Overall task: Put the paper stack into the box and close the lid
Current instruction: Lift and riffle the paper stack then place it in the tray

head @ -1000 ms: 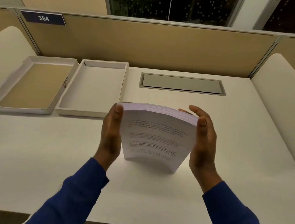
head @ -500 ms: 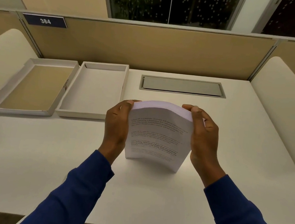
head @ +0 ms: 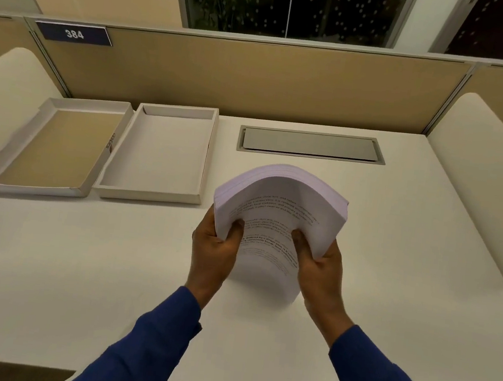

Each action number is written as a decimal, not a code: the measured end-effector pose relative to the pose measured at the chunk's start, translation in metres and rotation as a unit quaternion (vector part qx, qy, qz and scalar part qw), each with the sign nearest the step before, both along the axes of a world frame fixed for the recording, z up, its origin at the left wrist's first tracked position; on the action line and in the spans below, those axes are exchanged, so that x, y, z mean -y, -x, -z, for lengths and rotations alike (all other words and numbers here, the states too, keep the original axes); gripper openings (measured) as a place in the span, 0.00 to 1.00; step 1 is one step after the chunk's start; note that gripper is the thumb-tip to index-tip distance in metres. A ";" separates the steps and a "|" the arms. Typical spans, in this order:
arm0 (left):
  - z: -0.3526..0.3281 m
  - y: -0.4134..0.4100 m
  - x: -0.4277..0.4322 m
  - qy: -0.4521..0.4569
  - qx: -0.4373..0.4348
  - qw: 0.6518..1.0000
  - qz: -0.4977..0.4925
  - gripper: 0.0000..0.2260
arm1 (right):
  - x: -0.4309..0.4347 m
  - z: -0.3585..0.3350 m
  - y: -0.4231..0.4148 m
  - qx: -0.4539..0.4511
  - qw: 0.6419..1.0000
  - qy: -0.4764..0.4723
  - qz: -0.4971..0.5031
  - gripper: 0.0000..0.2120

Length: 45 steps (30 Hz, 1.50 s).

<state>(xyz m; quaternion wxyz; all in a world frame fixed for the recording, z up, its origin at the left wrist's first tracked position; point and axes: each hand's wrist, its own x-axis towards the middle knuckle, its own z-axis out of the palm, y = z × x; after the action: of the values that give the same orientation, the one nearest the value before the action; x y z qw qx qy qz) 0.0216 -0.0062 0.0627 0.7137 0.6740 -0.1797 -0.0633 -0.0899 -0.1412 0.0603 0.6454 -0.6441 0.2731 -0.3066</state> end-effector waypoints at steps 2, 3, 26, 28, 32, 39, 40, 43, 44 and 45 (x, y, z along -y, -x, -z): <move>0.002 0.004 -0.002 0.006 0.009 1.000 -0.004 0.17 | 0.002 0.000 0.004 0.004 1.000 0.013 -0.005 0.14; 0.004 0.007 -0.003 0.007 0.006 1.000 -0.005 0.17 | 0.002 0.001 0.006 -0.002 1.000 0.013 -0.007 0.14; 0.045 -0.025 -0.023 -0.174 -0.036 0.983 0.035 0.13 | 0.040 0.036 -0.005 -0.119 0.986 0.051 -0.102 0.19; 0.046 -0.035 -0.029 -0.180 -0.056 0.981 0.034 0.12 | 0.038 0.034 -0.019 -0.133 0.985 0.008 -0.113 0.19; 0.050 -0.066 -0.047 -0.169 -0.131 0.976 0.040 0.10 | 0.024 0.036 -0.058 -0.166 0.977 -0.055 -0.121 0.19; 0.045 -0.150 -0.091 -0.124 -0.249 0.958 0.067 0.19 | -0.013 0.029 -0.153 -0.198 0.967 -0.079 -0.141 0.17; 0.045 -0.166 -0.096 -0.120 -0.255 0.957 0.064 0.19 | -0.018 0.027 -0.170 -0.198 0.966 -0.083 -0.146 0.17; 0.042 -0.216 -0.111 -0.114 -0.264 0.956 0.054 0.18 | -0.032 0.023 -0.218 -0.186 0.965 -0.107 -0.151 0.17; 0.041 -0.233 -0.115 -0.112 -0.265 0.957 0.051 0.18 | -0.037 0.022 -0.233 -0.184 0.963 -0.122 -0.153 0.17; 0.040 -0.251 -0.119 -0.110 -0.264 0.957 0.048 0.18 | -0.041 0.023 -0.247 -0.187 0.960 -0.139 -0.153 0.16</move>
<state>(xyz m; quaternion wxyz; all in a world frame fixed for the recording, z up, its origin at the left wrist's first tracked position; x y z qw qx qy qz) 0.2729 0.1124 0.0224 0.6536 0.6980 -0.0089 -0.2923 0.1573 -0.1002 0.0377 0.7056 -0.6277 0.3268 -0.0371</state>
